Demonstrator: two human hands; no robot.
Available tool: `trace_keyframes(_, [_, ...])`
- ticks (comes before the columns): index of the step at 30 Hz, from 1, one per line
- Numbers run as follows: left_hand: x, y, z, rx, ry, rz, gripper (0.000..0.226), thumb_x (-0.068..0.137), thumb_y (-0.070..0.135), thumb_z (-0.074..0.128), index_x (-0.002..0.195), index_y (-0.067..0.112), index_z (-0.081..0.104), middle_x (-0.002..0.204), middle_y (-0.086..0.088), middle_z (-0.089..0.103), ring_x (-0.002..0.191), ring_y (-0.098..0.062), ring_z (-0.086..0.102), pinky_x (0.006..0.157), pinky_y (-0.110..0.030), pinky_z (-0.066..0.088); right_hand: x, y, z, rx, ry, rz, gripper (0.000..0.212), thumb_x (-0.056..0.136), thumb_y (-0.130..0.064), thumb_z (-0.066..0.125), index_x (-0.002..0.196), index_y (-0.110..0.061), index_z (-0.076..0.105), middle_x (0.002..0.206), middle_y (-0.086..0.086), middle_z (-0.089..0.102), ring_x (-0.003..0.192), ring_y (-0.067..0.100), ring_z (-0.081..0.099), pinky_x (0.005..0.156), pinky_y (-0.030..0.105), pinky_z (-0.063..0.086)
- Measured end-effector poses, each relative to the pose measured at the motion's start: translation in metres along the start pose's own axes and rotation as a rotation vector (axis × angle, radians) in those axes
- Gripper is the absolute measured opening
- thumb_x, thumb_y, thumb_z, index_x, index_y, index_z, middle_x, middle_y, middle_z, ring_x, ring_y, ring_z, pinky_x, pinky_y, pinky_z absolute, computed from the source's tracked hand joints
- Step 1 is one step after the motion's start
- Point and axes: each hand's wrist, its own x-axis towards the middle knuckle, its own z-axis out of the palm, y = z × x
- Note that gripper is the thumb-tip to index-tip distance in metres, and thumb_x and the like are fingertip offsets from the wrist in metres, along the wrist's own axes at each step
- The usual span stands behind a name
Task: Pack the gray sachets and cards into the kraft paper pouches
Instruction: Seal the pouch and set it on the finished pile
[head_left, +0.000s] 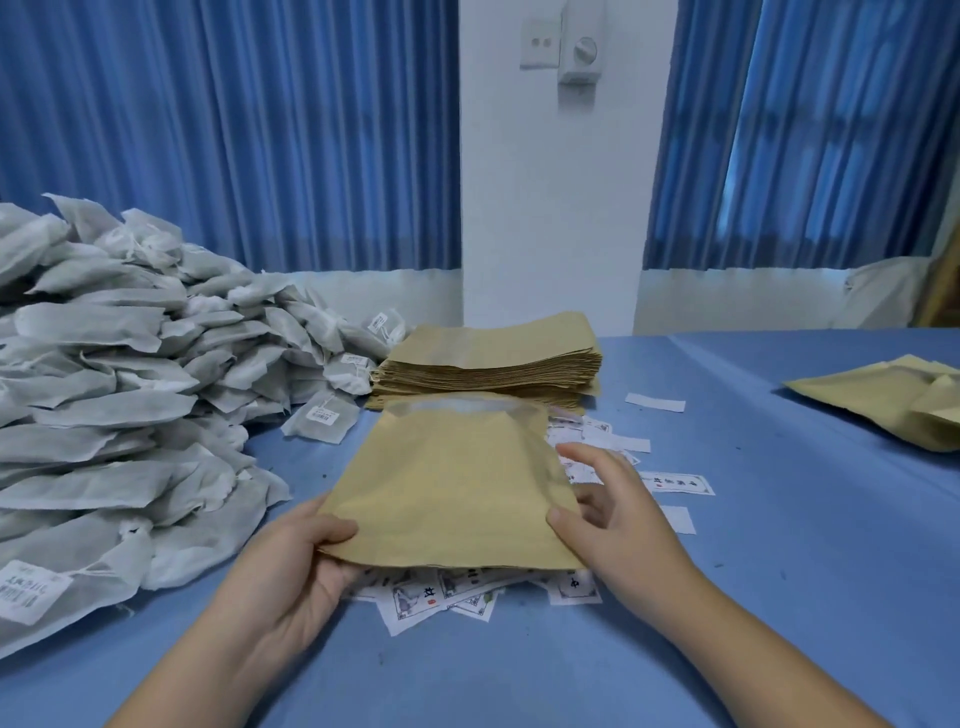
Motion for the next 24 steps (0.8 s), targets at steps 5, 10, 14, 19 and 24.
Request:
trace_keyframes(5, [0.011,-0.005,0.025,0.05,-0.136,0.003,0.051,0.069,-0.011,0.043,0.119,-0.008,0.054,0.111,-0.03,0.066,0.097,-0.039,0.069,0.064,-0.041,0.06,-0.022,0.003,-0.026,0.258,0.189,-0.012,0.063,0.075,-0.004,0.071,0.115,-0.049,0.053,0.118,-0.011,0.059,0.097,0.015,0.068,0.069,0.026,0.055])
trace_keyframes(10, [0.028,-0.042,0.075,0.083,-0.257,-0.102,0.044,0.084,-0.015,0.034,0.122,-0.003,0.054,0.113,-0.026,0.067,0.101,-0.038,0.068,0.066,-0.042,0.059,-0.034,0.005,-0.083,0.475,0.339,0.16,0.071,0.08,0.003,0.069,0.134,-0.033,0.04,0.122,-0.009,0.062,0.098,0.013,0.069,0.068,0.027,0.054])
trace_keyframes(14, [0.049,-0.073,0.126,0.146,-0.28,-0.158,0.04,0.093,-0.012,0.031,0.114,0.007,0.06,0.106,-0.021,0.071,0.093,-0.042,0.069,0.059,-0.051,0.058,-0.04,-0.005,-0.133,0.579,0.204,0.243,0.057,0.071,-0.001,0.067,0.126,-0.005,0.054,0.114,0.015,0.069,0.09,0.023,0.07,0.066,0.027,0.056])
trace_keyframes(19, [0.071,-0.109,0.2,0.428,-0.404,-0.107,0.047,0.092,-0.009,0.036,0.106,0.024,0.065,0.093,-0.007,0.071,0.065,-0.027,0.071,0.044,-0.034,0.056,-0.053,-0.012,-0.193,0.439,0.17,0.314,0.062,0.07,-0.007,0.071,0.123,-0.034,0.054,0.101,0.008,0.071,0.081,0.027,0.069,0.055,0.029,0.053])
trace_keyframes(24, [0.092,-0.143,0.266,0.405,-0.513,-0.129,0.038,0.092,-0.009,0.04,0.115,0.012,0.062,0.082,-0.006,0.072,0.059,-0.019,0.067,0.047,-0.026,0.054,-0.055,-0.014,-0.248,0.383,0.327,0.266,0.067,0.083,0.011,0.055,0.122,-0.043,0.053,0.098,0.009,0.071,0.074,0.032,0.068,0.047,0.023,0.049])
